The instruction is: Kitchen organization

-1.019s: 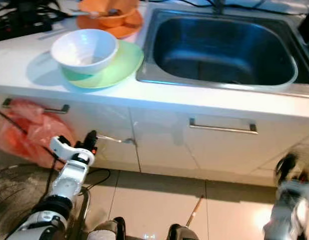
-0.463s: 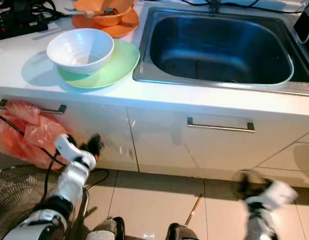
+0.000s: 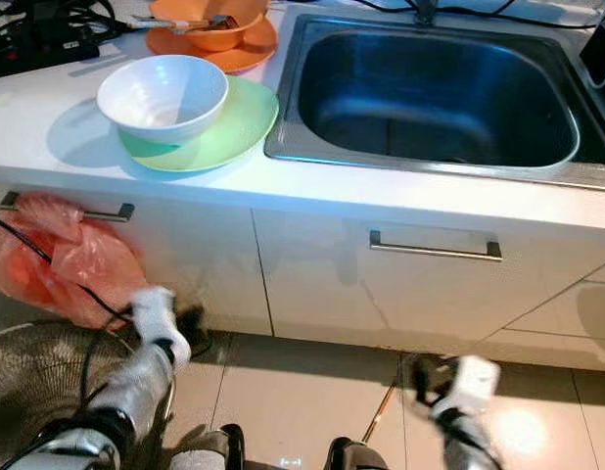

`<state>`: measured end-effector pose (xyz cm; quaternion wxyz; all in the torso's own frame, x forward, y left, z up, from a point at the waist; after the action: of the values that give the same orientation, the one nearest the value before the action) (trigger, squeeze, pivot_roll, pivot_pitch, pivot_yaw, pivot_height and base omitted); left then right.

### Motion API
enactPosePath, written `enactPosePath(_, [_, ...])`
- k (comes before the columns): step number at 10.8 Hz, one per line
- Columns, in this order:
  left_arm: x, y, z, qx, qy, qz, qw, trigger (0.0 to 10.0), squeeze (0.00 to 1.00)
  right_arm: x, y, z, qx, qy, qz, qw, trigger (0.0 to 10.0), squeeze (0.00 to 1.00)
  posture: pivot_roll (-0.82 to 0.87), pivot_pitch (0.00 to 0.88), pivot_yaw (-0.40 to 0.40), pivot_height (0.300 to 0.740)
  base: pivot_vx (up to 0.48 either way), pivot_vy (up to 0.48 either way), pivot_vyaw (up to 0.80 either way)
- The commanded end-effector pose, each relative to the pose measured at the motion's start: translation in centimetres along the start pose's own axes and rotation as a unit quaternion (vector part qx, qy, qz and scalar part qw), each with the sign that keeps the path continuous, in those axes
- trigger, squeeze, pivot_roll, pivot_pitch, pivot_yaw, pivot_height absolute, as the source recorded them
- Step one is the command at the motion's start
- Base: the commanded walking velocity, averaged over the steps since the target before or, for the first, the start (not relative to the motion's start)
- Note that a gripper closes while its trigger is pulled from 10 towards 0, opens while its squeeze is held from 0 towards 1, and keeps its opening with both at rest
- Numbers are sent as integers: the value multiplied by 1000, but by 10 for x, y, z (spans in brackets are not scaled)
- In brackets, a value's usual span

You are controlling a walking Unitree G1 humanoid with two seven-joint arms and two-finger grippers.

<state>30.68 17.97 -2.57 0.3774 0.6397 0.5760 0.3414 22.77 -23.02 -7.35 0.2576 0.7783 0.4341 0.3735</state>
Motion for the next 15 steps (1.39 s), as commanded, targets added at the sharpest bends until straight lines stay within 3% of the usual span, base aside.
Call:
enactPosePath(1, [1,-17,-5,29,2,35,999,10000,0,-3,-12,-3,23,-5,-13,1000,10000,0,84,201,-37,740,0,0,0])
enactPosePath(2, [-2,-32,-9,59,-6,91,994,10000,0,1,-26,-5,56,0,-50,997,10000,0,81,202,-32,740,0,0,0])
enactPosePath(3, [-2,-47,-15,89,-9,170,981,10000,0,8,-37,-6,78,16,-82,993,10000,0,89,202,-33,740,0,0,0])
enactPosePath(4, [0,-51,-16,97,-3,171,980,10000,0,12,-39,-6,81,22,-82,993,10000,0,88,202,-32,740,0,0,0])
enactPosePath(6, [1,-58,-19,115,-12,245,963,10000,0,15,-44,-6,94,31,-105,990,10000,0,90,203,-30,740,0,0,0])
enactPosePath(9, [0,-63,-20,137,-15,246,959,10000,0,20,-60,-11,120,46,-138,982,10000,0,93,204,-33,740,0,0,0])
enactPosePath(13, [4,-72,-23,159,26,170,972,10000,0,28,-70,-13,138,61,-146,978,10000,0,96,205,-30,740,0,0,0])
enactPosePath(15, [4,-74,-24,169,25,164,972,10000,0,28,-70,-13,139,59,-144,978,10000,0,93,202,-27,740,0,0,0])
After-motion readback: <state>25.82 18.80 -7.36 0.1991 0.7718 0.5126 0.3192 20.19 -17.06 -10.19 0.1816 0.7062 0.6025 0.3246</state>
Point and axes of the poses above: a point about 5 cm out from each wrist's last joint towards the gripper, its own z axis pointing out of the wrist towards the gripper, its own y axis along the axis of the wrist's last joint, x = y × z, the point moved 3 cm from there along z, pointing out of the wrist towards the gripper, and after that the axes turned 10 degrees about z, right-handed, at the moved point
